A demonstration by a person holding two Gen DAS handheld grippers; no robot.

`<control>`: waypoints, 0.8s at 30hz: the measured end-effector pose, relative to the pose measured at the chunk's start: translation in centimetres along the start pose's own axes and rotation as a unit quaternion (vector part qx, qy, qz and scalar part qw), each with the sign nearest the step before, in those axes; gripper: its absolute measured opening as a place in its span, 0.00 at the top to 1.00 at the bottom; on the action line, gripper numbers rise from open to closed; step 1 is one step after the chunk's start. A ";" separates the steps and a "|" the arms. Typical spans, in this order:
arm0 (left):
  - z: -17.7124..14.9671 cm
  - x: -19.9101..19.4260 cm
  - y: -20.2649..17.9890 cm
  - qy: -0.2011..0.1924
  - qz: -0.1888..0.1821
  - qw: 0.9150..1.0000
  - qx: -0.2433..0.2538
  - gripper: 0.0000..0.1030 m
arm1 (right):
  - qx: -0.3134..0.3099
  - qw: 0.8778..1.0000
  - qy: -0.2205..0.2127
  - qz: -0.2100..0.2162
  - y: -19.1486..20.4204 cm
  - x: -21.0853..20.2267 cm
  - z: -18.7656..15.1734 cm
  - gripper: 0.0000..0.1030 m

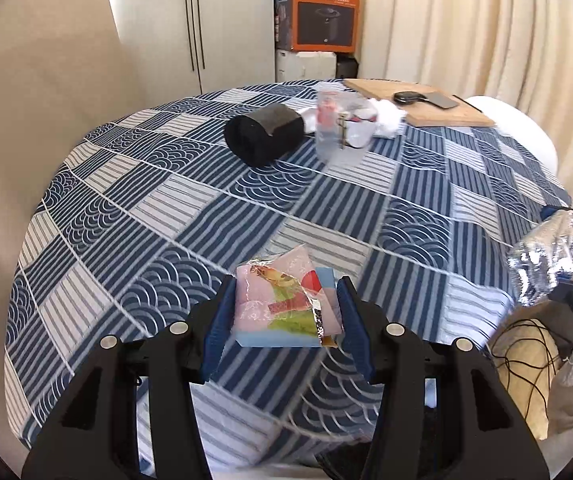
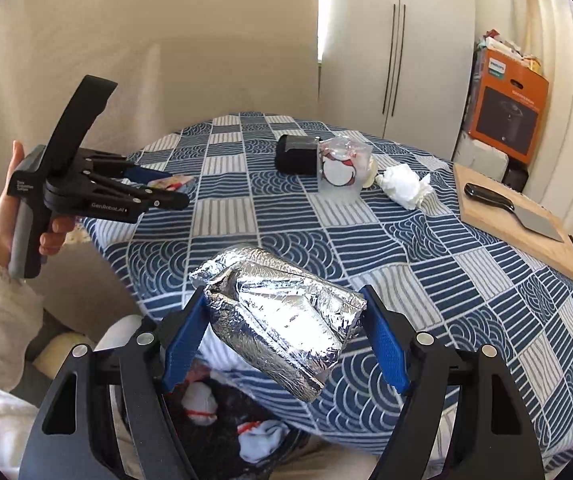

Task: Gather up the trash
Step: 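Carry the foil package and pink packet with both tools over the trash bin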

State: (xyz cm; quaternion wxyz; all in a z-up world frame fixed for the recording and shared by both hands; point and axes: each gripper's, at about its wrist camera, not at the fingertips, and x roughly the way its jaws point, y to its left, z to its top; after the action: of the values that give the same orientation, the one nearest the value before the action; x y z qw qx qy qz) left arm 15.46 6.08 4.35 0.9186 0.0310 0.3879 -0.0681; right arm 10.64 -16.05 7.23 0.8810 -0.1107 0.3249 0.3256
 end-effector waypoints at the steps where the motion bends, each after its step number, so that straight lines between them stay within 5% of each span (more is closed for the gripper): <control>1: -0.4 -0.4 -0.3 -0.001 -0.002 1.000 0.004 0.49 | -0.002 1.000 0.001 -0.001 0.3 -0.2 -0.3 0.31; 24: -7.7 -4.7 -6.8 -0.011 -0.048 0.996 0.077 0.49 | -0.030 0.998 0.052 0.009 4.2 0.2 -6.0 0.31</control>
State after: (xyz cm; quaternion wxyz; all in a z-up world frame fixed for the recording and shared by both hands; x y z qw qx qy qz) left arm 5.76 0.71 2.33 0.9134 0.0826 0.3726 -0.1419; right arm 5.02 -15.20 2.56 0.8566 -0.1511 0.3608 0.3366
